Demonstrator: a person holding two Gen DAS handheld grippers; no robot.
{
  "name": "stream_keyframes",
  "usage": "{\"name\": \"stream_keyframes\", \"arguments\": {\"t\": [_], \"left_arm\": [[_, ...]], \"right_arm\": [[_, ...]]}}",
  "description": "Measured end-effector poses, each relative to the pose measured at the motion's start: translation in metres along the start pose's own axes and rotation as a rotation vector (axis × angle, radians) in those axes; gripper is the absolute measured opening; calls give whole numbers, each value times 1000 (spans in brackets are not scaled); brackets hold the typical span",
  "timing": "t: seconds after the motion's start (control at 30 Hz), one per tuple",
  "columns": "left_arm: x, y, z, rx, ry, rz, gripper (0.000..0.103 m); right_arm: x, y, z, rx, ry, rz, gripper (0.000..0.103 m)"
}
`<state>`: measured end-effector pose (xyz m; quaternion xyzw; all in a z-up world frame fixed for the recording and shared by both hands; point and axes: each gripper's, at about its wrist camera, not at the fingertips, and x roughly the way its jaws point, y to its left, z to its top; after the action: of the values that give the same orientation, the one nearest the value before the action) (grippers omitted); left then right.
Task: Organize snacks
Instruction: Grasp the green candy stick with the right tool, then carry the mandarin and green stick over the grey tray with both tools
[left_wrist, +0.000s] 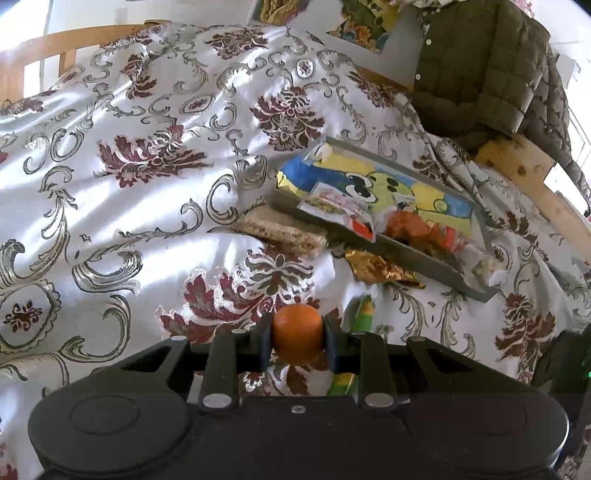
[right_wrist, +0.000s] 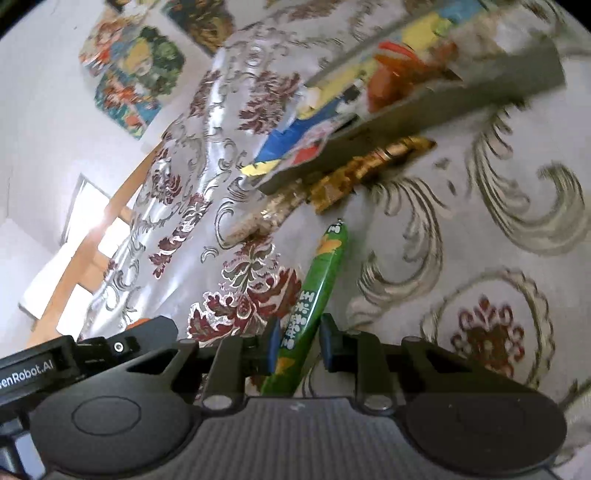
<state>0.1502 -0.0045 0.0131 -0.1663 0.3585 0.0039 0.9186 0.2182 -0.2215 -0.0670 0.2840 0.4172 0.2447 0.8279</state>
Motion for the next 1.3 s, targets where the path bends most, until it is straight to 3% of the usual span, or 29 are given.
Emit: {"name": "stream_keyframes", "arguments": {"t": [0.17,0.5,0.7,0.9,1.17,1.3], "left_arm": [[-5,-6,1,6,-9,-3,30],[-6,-12,-2,17,-3,-20,30],[-6,-10,-2,21,1,-9,30],[-2,-7,-2,32,11,4,30],[6,-17,4,43,8,-6,30],[8,-25,16,62,-22,-16,30]], "right_arm": [[-12,-10,-2,90,8,45,23],[-27,-13,2,91,-30,38,21],[-4,6,-2,-114,-15,-102,22],[14,25,-9,-243,-15,-151,24],[2,12,-3,-130,-30,-45,20],[-16,23,5,-142,-103,11,20]]}}
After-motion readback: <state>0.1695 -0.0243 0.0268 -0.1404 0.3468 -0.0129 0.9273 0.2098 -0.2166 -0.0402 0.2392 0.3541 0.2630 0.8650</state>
